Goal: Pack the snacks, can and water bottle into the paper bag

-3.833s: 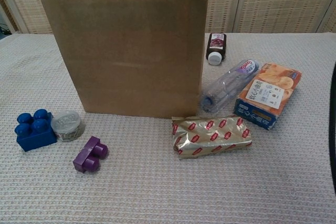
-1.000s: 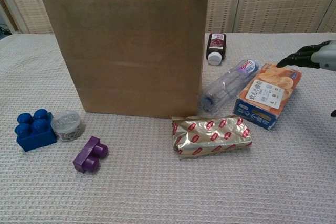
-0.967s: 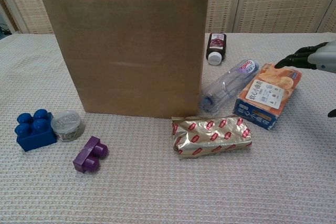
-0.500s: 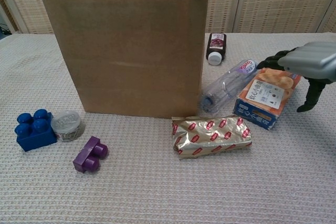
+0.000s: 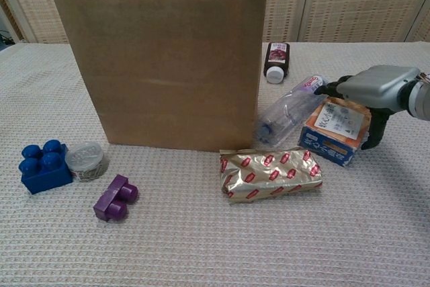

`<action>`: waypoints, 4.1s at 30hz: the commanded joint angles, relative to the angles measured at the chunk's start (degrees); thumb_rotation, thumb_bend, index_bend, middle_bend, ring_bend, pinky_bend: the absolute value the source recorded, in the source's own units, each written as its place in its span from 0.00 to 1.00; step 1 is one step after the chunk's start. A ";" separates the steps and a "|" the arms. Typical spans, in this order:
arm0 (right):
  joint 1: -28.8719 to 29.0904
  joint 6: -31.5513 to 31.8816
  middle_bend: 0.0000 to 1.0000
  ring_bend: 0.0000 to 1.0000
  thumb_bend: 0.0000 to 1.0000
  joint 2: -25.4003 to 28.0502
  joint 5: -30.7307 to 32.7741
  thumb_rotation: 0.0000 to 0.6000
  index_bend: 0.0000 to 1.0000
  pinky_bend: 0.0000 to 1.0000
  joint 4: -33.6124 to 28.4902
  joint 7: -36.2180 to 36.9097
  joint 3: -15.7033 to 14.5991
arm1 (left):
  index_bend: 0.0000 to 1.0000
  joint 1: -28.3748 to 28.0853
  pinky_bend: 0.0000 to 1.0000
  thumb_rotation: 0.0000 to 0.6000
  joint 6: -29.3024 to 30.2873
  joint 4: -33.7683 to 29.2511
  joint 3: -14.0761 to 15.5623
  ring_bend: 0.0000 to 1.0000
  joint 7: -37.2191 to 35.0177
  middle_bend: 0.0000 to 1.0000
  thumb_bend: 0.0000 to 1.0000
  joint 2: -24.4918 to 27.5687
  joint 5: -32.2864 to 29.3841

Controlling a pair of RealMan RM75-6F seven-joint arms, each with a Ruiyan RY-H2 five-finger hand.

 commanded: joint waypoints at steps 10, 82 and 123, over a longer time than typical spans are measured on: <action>2.80 -0.85 0.03 0.00 0.01 -1.95 4.40 0.98 0.00 0.12 1.58 -2.65 -2.51 | 0.02 0.00 0.00 1.00 0.04 0.07 0.05 0.00 -0.24 0.00 0.33 0.03 0.06; 5.62 35.01 0.66 0.70 0.32 15.07 -29.41 1.00 0.70 0.69 -22.45 -7.63 17.98 | 0.02 0.19 0.00 1.00 0.39 -0.33 -0.14 0.00 1.67 0.00 0.33 -0.36 -0.26; 20.24 18.23 0.42 0.32 0.23 4.07 -24.23 1.00 0.18 0.52 -14.71 -55.30 7.21 | 0.03 0.59 0.00 1.00 1.20 1.32 0.75 0.00 -1.89 0.00 0.33 -0.01 1.30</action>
